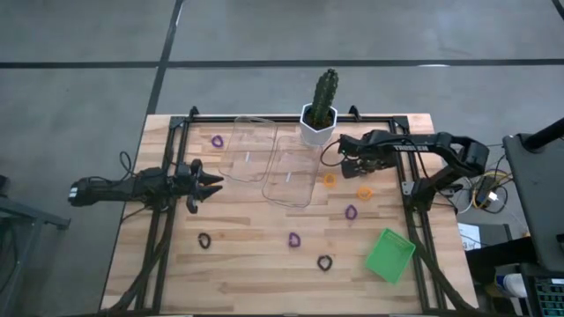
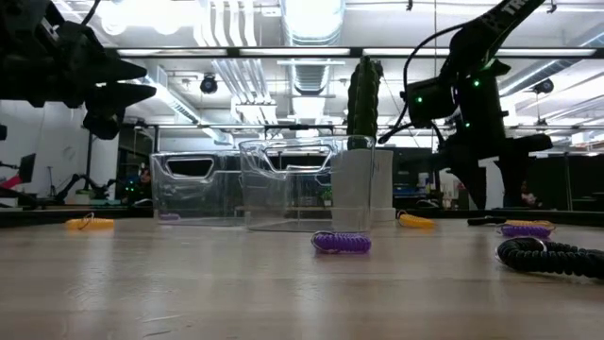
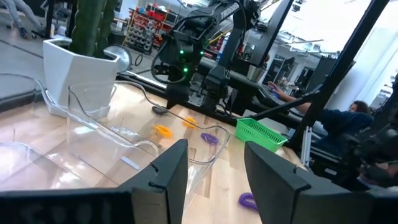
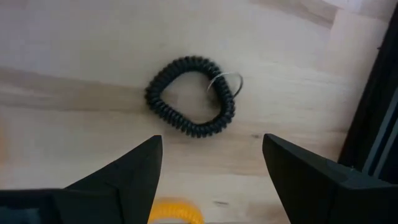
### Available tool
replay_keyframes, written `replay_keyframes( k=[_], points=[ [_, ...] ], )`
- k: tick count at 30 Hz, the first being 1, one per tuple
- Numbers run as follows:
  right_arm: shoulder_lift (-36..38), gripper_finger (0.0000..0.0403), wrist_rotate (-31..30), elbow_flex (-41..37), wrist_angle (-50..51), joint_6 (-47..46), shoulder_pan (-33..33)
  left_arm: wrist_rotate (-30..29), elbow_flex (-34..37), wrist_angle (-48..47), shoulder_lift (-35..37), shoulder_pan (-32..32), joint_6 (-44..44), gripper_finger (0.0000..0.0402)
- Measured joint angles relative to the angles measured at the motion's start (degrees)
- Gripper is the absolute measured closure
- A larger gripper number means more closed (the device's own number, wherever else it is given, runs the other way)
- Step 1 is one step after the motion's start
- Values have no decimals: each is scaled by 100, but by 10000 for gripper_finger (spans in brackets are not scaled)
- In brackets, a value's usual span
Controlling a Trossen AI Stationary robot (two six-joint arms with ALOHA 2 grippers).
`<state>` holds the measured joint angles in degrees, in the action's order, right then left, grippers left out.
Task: Sort spring keychains
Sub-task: Put the top right black spring keychain into the green basket
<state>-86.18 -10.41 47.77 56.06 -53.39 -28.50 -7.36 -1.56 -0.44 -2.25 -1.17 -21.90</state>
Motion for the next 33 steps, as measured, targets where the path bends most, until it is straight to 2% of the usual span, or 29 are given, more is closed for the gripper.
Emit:
replay_keyframes(
  k=[11,18,22,26,33],
  points=[
    [205,140,-22,-98,-246,-24,-577,-1,0,1,0,1,-124,250],
    [167,132,-21,-474,-317,-432,-607,0,0,1,0,1,-126,250],
    [167,131,-40,-702,-680,-749,-607,-2,0,1,-1,2,-126,250],
    [184,136,22,-902,-1070,-953,-604,-2,0,1,0,0,-126,250],
    [189,157,42,-1004,-1195,-1134,-600,-2,0,1,1,1,-126,250]
  ],
)
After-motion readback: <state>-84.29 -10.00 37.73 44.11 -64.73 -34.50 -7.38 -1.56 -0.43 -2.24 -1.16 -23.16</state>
